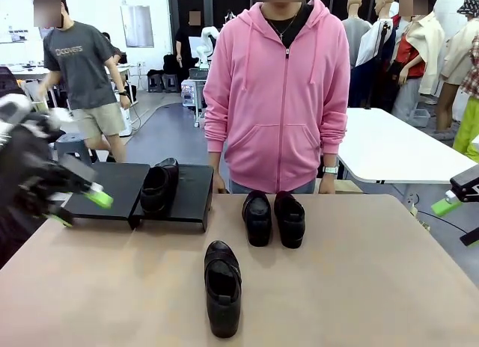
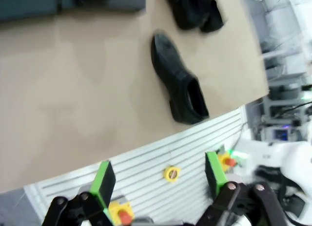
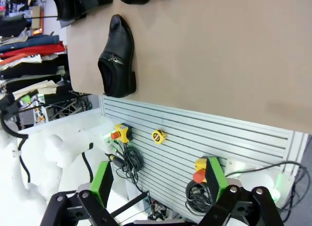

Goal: Organize the shoes by placing them on the stand.
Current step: Place the Shoe from the middle of the table onto the Shoes Stand.

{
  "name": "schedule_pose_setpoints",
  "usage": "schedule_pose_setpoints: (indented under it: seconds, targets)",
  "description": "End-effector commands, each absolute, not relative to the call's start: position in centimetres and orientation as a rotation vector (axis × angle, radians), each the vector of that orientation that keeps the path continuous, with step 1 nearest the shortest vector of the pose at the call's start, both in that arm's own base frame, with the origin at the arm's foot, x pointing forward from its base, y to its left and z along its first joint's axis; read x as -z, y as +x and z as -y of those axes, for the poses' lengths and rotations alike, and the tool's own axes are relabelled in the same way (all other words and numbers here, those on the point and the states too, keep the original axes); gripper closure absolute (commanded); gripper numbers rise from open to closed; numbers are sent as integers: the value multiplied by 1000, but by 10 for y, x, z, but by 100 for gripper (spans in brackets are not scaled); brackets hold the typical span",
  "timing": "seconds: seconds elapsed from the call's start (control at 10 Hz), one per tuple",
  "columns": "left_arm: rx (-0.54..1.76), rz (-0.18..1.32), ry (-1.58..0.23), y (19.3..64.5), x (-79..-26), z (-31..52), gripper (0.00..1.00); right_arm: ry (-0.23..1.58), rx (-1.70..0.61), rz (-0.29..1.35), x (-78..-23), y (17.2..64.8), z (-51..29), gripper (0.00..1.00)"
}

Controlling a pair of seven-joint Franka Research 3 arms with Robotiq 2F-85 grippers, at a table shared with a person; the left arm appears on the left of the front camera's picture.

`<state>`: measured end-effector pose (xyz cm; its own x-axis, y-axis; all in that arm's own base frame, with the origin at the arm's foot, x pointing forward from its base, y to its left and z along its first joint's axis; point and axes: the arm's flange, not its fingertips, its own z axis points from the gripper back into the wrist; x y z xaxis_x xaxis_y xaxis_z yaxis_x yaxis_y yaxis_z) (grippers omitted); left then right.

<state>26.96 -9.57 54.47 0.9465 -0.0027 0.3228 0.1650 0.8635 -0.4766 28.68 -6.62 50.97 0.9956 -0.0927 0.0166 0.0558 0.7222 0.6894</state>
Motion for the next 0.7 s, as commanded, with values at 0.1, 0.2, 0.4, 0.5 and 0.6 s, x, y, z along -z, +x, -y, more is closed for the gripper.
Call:
schedule_pose_setpoints:
  seconds: [0.1, 0.2, 0.4, 0.5, 0.6]
  targets:
    - [148, 193, -145, 253, -513, 279, 5, 777, 70, 58, -512, 289, 68, 0]
    - [128, 231, -59, 252, -502, 312, 5, 777, 70, 58, -512, 289, 68, 0]
    - [258, 217, -33, 240, -490, 360, 5, 777, 70, 58, -512, 289, 68, 0]
    - [191, 230, -112, 205, -480, 334, 5, 777, 70, 58, -512, 289, 68, 0]
    - [191, 230, -112, 205, -480, 334, 5, 777, 70, 58, -512, 289, 68, 0]
